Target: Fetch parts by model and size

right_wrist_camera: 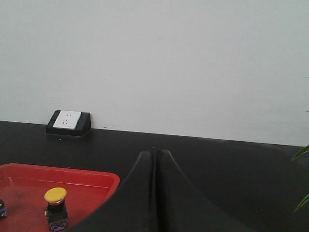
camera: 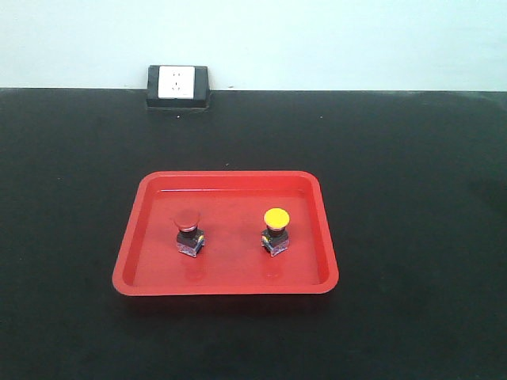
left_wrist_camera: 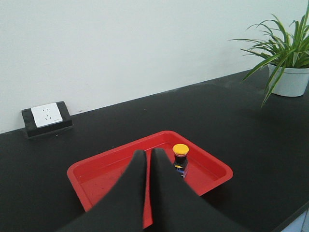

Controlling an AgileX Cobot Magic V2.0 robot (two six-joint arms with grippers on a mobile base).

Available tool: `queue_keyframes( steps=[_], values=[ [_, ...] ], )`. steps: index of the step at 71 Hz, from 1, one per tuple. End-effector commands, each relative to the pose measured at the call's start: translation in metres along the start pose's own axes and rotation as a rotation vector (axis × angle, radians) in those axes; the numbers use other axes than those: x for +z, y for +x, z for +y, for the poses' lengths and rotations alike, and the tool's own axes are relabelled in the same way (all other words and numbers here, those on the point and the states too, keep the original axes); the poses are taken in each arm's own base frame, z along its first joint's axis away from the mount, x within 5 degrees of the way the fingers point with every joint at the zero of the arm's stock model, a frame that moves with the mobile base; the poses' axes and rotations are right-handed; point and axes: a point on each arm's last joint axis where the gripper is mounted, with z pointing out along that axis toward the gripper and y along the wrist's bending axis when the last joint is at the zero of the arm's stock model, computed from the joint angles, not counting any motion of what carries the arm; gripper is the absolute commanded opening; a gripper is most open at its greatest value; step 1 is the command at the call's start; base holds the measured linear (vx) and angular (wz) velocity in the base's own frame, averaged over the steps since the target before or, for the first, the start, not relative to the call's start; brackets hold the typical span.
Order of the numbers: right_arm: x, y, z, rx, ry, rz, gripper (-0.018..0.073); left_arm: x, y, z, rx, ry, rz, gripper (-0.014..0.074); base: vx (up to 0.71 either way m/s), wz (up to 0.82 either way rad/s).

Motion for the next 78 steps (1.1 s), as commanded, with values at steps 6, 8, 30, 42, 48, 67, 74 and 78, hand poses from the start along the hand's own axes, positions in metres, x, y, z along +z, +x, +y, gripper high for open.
queue_keyframes(
  steps=[6, 8, 30, 42, 48, 67, 74, 78],
  values=[
    [-0.002, -0.013, -0.001, 0.002, 0.013, -0.083, -0.001, 0.002, -0.009, 0.001, -0.013, -0.018, -0.065, -0.0006, 0.0, 0.0],
    [-0.002, -0.013, -0.001, 0.002, 0.013, -0.083, -0.001, 0.003, -0.008, 0.002, -0.01, -0.044, -0.062, -0.0006, 0.0, 0.0],
    [-0.002, -0.013, -0.001, 0.002, 0.013, -0.084, -0.001, 0.028, 0.041, 0.024, 0.077, -0.384, -0.101, -0.0006, 0.0, 0.0],
    [-0.002, -0.013, -0.001, 0.001, 0.013, -0.084, -0.001, 0.035, 0.085, 0.034, 0.062, -0.519, -0.141, -0.0006, 0.0, 0.0],
    [-0.002, -0.013, -0.001, 0.001, 0.013, -0.084, -0.001, 0.035, 0.101, 0.036, 0.02, -0.559, -0.159, -0.0006, 0.0, 0.0],
    [-0.002, -0.012, -0.001, 0.0, 0.013, -0.08, -0.001, 0.043, 0.133, 0.043, -0.034, -0.592, -0.16, -0.0006, 0.0, 0.0],
    [-0.002, -0.012, -0.001, 0.0, 0.013, -0.08, -0.001, 0.043, 0.131, 0.043, -0.028, -0.59, -0.169, -0.0006, 0.0, 0.0],
    [-0.002, -0.012, -0.001, -0.001, 0.013, -0.081, -0.001, 0.043, 0.131, 0.043, -0.028, -0.589, -0.171, -0.0006, 0.0, 0.0]
  ],
)
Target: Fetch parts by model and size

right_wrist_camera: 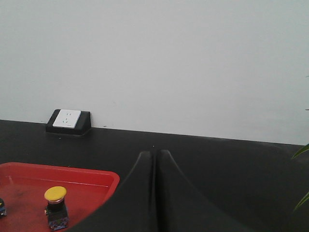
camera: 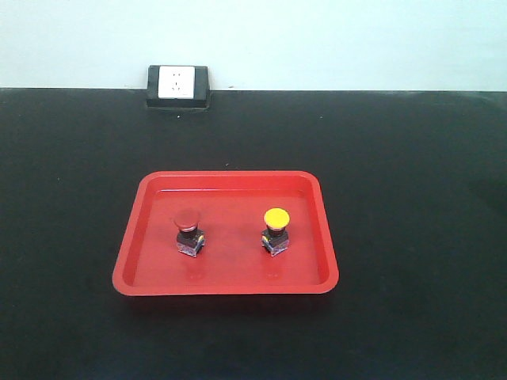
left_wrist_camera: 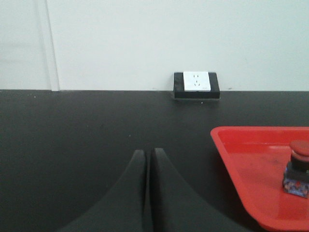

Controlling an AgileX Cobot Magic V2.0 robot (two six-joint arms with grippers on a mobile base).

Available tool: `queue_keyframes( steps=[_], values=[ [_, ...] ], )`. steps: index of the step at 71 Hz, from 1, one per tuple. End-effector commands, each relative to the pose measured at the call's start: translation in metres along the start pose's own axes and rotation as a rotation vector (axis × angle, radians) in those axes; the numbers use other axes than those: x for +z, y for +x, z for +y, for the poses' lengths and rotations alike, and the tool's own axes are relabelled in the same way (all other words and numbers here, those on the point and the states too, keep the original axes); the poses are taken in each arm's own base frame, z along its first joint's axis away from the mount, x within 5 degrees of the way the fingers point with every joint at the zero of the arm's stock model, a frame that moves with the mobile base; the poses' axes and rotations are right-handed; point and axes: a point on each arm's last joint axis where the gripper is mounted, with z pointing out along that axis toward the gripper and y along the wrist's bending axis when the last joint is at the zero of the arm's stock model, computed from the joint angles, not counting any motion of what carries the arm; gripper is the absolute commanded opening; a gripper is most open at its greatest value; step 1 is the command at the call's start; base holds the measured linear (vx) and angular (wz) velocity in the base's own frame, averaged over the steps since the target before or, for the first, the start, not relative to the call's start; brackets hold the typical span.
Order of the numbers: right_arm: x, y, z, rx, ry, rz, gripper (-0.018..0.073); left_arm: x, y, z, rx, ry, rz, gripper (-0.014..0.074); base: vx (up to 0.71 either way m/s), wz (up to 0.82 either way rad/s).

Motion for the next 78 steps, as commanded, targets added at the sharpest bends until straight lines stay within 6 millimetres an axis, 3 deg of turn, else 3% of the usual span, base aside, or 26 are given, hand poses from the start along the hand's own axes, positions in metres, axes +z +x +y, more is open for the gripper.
queue_keyframes(
  steps=[1, 78],
  values=[
    [-0.0017, -0.0127, -0.0012, -0.001, 0.014, -0.084, -0.001, -0.0017, -0.0092, -0.0004, -0.018, 0.006, -0.112, -0.0006, 0.0, 0.0],
    [-0.0017, -0.012, -0.001, -0.001, 0.013, -0.076, -0.001, -0.0017, -0.0091, -0.003, -0.068, 0.058, -0.107, -0.0006, 0.0, 0.0]
  ],
)
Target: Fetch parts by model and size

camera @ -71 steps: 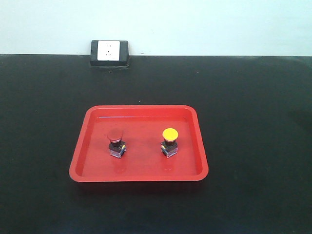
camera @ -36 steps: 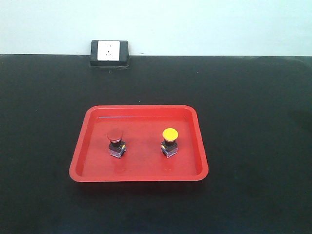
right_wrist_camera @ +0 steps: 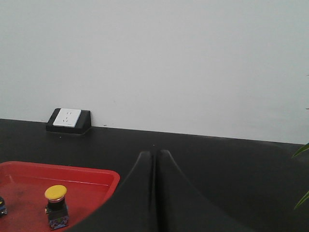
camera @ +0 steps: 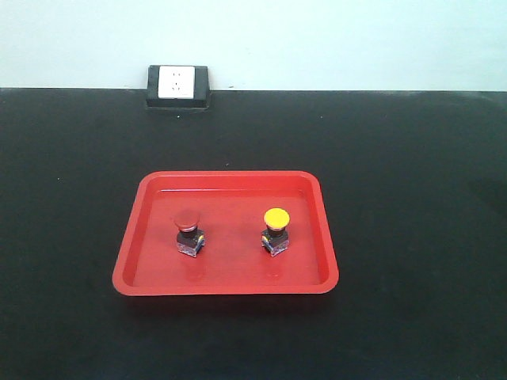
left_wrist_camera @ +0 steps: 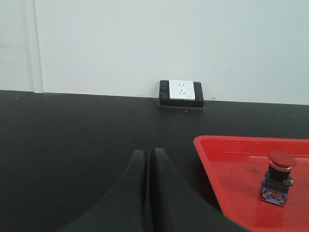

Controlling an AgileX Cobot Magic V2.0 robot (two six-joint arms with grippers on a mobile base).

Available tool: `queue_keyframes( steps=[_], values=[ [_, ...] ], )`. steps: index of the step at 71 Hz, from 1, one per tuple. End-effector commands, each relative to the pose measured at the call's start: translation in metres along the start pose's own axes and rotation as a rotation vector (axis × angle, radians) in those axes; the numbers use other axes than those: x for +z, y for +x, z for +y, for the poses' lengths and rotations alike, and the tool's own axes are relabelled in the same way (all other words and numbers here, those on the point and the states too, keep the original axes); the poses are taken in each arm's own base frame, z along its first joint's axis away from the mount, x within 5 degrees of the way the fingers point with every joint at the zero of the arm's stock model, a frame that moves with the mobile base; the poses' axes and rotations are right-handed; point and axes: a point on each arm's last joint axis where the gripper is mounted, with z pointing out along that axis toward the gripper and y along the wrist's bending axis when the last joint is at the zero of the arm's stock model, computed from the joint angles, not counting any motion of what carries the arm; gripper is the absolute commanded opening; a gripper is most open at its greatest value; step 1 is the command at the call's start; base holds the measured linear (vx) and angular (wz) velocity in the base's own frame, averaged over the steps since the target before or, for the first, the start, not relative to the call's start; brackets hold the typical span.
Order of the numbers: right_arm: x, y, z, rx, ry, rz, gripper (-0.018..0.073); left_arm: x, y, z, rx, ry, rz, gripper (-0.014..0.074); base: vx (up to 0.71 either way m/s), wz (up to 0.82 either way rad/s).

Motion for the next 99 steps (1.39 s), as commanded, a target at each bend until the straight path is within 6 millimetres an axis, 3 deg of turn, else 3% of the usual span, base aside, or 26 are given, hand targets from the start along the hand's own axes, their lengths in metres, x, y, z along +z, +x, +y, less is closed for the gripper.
queue_keyframes(
  steps=[1, 40, 51, 61, 83, 99],
  values=[
    [-0.002, -0.012, -0.001, -0.001, 0.014, -0.081, -0.001, -0.001, -0.008, -0.001, -0.008, 0.017, -0.094, -0.0006, 0.0, 0.0],
    [-0.002, -0.01, -0.002, -0.049, 0.035, -0.087, -0.001, -0.001, -0.008, -0.001, -0.008, 0.017, -0.094, -0.0006, 0.0, 0.0],
    [0.007, 0.009, -0.005, -0.125, 0.066, -0.072, -0.001, -0.001, -0.008, -0.001, -0.008, 0.017, -0.094, -0.0006, 0.0, 0.0],
    [0.019, 0.038, -0.005, -0.18, 0.075, -0.05, -0.001, -0.001, -0.008, -0.001, -0.008, 0.017, -0.094, -0.0006, 0.0, 0.0],
    [0.032, 0.087, -0.002, -0.097, 0.059, -0.083, -0.001, -0.001, -0.008, -0.001, -0.008, 0.017, -0.094, -0.0006, 0.0, 0.0],
    [0.032, 0.09, -0.003, -0.019, 0.061, -0.1, -0.001, -0.001, -0.008, -0.001, -0.008, 0.017, -0.094, -0.0006, 0.0, 0.0]
  ],
)
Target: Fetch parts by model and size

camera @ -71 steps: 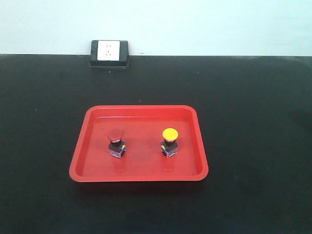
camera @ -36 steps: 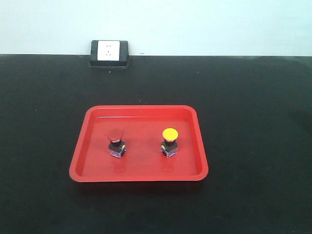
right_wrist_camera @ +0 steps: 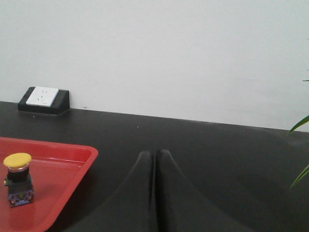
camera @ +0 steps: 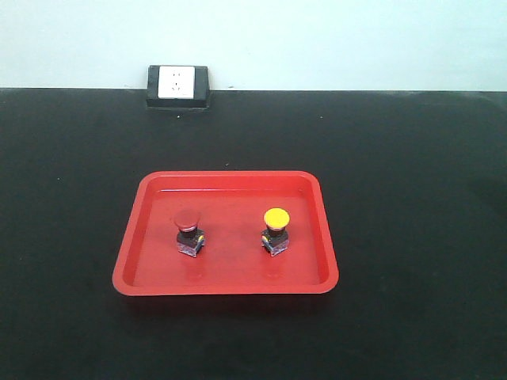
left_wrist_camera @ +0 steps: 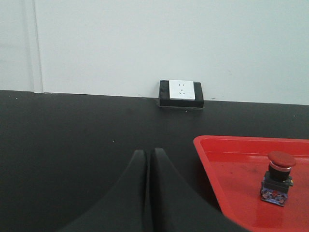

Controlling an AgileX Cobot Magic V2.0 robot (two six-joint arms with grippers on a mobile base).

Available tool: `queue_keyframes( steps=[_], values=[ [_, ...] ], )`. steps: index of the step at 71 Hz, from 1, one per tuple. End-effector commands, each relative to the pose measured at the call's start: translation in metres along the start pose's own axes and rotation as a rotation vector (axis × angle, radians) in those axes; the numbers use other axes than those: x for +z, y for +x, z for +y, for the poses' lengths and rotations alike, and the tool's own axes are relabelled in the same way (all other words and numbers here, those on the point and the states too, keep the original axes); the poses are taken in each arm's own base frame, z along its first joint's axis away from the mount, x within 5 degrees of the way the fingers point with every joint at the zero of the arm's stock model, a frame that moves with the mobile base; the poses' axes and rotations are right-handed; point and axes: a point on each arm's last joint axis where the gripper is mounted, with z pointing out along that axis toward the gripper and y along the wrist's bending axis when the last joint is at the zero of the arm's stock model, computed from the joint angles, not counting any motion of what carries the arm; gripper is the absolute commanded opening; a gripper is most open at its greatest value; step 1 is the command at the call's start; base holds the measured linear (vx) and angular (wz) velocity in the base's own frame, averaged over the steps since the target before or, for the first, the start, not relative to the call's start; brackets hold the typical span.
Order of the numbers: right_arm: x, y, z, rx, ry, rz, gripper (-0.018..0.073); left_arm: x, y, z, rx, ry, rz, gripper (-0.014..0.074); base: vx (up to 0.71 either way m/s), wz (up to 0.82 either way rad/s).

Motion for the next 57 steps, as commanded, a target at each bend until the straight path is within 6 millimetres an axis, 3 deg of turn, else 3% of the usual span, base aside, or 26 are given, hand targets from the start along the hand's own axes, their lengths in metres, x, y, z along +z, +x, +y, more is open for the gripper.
queue_keyframes(
  steps=[1, 16, 57],
  values=[
    [-0.0004, -0.0054, -0.0011, 0.028, 0.014, -0.084, -0.001, -0.0015, -0.0077, -0.0011, -0.008, 0.017, -0.094, -0.0006, 0.0, 0.0],
    [-0.0004, -0.0053, -0.001, 0.087, 0.01, -0.083, -0.001, -0.0015, -0.0077, -0.0011, -0.008, 0.017, -0.094, -0.0006, 0.0, 0.0],
    [-0.0004, -0.0052, -0.0004, 0.034, 0.006, -0.082, -0.001, -0.0015, -0.0077, -0.0011, -0.008, 0.017, -0.094, -0.0006, 0.0, 0.0]
  ],
)
